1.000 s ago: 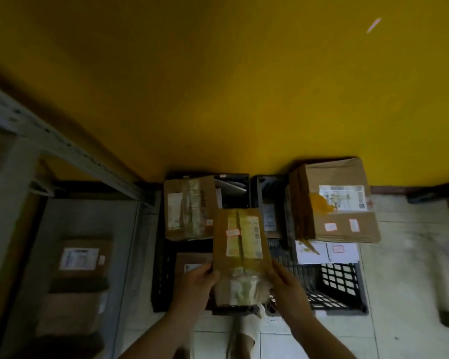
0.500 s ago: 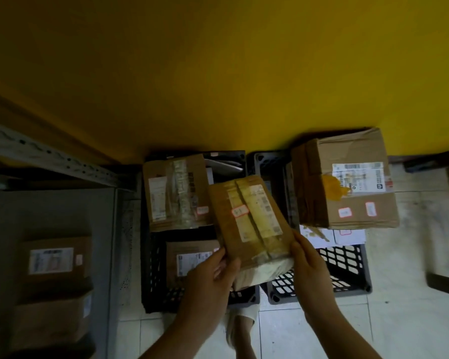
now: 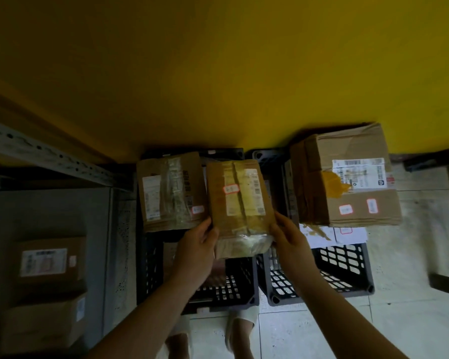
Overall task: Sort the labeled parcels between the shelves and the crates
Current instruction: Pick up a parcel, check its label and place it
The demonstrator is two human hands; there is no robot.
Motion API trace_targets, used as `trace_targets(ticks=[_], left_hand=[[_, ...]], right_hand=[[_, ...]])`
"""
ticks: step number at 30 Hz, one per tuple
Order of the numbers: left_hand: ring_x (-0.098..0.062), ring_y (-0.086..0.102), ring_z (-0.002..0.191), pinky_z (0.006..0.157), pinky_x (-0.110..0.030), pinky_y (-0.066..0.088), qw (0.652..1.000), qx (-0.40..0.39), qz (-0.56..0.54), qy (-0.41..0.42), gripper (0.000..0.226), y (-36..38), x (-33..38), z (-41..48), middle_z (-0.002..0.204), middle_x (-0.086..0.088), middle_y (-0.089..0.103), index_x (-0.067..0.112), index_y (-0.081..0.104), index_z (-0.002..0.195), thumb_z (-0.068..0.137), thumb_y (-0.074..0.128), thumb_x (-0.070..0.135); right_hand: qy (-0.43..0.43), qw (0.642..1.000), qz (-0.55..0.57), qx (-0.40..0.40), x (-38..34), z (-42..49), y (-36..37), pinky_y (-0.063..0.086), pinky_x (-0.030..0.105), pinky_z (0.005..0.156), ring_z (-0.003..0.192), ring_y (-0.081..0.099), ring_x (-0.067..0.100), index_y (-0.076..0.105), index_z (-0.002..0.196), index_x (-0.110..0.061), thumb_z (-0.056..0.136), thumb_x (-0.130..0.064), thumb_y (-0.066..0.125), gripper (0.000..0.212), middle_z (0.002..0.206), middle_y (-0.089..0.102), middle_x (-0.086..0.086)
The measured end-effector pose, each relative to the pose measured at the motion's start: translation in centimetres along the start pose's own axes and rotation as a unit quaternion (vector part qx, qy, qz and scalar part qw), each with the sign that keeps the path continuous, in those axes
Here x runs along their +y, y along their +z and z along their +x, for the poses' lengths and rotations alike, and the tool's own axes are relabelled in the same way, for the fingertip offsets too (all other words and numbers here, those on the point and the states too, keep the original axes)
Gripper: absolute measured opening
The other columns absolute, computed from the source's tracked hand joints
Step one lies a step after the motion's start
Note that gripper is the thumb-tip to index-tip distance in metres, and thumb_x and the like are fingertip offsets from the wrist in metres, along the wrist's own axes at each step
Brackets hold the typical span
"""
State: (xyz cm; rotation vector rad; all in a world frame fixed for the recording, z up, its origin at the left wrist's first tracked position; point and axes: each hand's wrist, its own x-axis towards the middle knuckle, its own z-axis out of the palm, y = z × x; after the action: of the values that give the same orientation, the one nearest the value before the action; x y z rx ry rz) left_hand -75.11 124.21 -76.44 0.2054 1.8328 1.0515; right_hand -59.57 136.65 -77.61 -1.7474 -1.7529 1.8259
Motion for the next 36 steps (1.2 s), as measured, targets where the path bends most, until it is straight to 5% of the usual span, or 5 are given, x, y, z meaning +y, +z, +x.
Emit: trace_targets(ticks=[8,13,18,22,36], left_hand=[[-0.010,0.063,0.107,0.092,-0.024,0.050,0.994,0.053,0.093,0.016,0.039,-0.2,-3.7,4.9,0.120,0.006,0.066,0.027,0.059,0.137,0.102,0.055,0.011],[-0.015,0.061,0.098,0.097,-0.027,0.051,0.969,0.036,0.235,0.065,0.039,-0.1,-5.3,8.1,0.119,-0.004,0.053,0.031,0.060,0.135,0.100,0.061,0.014],[-0.029,0.059,0.113,0.109,-0.038,0.047,0.951,0.000,0.309,0.029,0.043,0.2,-6.4,11.3,0.128,-0.009,0.046,0.028,0.058,0.140,0.100,0.059,0.013],[-0.018,0.053,0.114,0.089,-0.005,0.037,0.946,-0.066,0.316,0.014,0.055,1.6,-5.8,10.4,0.139,-0.007,0.041,0.017,0.038,0.153,0.101,0.052,0.009],[-0.023,0.068,0.102,0.089,-0.043,0.055,0.996,0.056,-0.002,-0.071,0.019,-6.9,-0.1,-5.2,0.106,-0.004,0.071,0.024,0.072,0.096,0.097,0.059,0.010]], right_hand=[[-0.015,0.995,-0.015,-0.101,1.2,5.2,1.7,0.047,0.039,0.108,0.122,0.061,0.009,0.050,0.143,-0.035,0.103,-0.024,0.051,0.041,0.133,0.065,-0.009],[-0.045,0.988,-0.104,-0.107,1.9,7.8,2.5,0.040,-0.005,0.079,0.111,0.055,-0.002,0.047,0.145,-0.029,0.102,-0.017,0.053,0.045,0.123,0.058,-0.018],[-0.085,0.960,-0.257,-0.071,4.1,10.9,3.1,0.048,0.033,0.103,0.111,0.057,0.022,0.051,0.143,-0.024,0.098,-0.027,0.061,0.046,0.125,0.048,0.005],[-0.060,0.929,-0.350,-0.108,4.5,11.3,3.6,0.053,0.043,0.097,0.108,0.057,0.029,0.029,0.151,-0.039,0.099,-0.028,0.056,0.059,0.125,0.046,0.010],[0.033,0.990,-0.058,-0.127,-6.1,-4.1,0.7,0.056,0.020,0.068,0.085,0.070,0.015,0.057,0.130,-0.013,0.104,-0.010,0.045,0.029,0.099,0.072,0.006]])
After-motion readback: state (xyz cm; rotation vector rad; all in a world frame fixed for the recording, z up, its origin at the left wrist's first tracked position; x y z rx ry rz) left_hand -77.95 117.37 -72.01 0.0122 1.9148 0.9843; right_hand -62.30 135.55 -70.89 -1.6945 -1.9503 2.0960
